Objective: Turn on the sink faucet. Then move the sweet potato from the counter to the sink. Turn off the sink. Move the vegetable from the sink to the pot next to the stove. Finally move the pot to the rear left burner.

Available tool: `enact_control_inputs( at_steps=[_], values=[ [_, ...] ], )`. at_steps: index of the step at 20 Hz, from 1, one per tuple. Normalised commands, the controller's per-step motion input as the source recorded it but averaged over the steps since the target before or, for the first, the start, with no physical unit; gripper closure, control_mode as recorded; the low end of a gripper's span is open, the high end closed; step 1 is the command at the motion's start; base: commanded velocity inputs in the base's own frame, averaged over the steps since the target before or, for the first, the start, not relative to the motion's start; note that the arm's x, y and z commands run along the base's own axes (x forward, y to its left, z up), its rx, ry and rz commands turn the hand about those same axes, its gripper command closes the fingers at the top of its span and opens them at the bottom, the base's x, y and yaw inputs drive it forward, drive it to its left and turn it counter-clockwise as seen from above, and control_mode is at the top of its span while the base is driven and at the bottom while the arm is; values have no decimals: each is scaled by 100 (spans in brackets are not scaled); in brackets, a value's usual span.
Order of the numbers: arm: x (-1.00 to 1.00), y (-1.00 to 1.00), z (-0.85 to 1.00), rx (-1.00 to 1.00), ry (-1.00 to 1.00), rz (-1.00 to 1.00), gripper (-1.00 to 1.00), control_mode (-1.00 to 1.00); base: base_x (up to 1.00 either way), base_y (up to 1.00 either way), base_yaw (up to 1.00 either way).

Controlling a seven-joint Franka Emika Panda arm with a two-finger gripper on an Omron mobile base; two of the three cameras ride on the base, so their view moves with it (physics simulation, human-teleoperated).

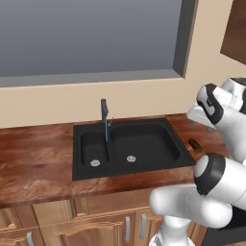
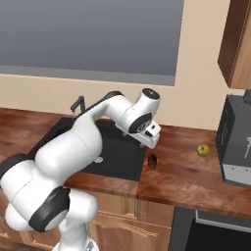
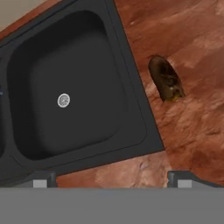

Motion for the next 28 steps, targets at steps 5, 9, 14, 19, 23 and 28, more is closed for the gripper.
enact_control_inputs(
  at_steps=[5, 9, 14, 19, 23, 28],
  values=[
    [5, -34, -49, -8, 6, -2, -100, -100, 0, 0, 0],
    [15, -25, -36, -10, 10, 0, -100, -100, 0, 0, 0],
    [13, -26, -26, -7, 4, 2, -100, -100, 0, 0, 0],
    [17, -15, -23, -4, 5, 3, -100, -100, 0, 0, 0],
    [27, -10, -29, -1, 6, 7, -100, -100, 0, 0, 0],
    [28, -14, -25, 0, 2, 9, -100, -100, 0, 0, 0]
  ],
)
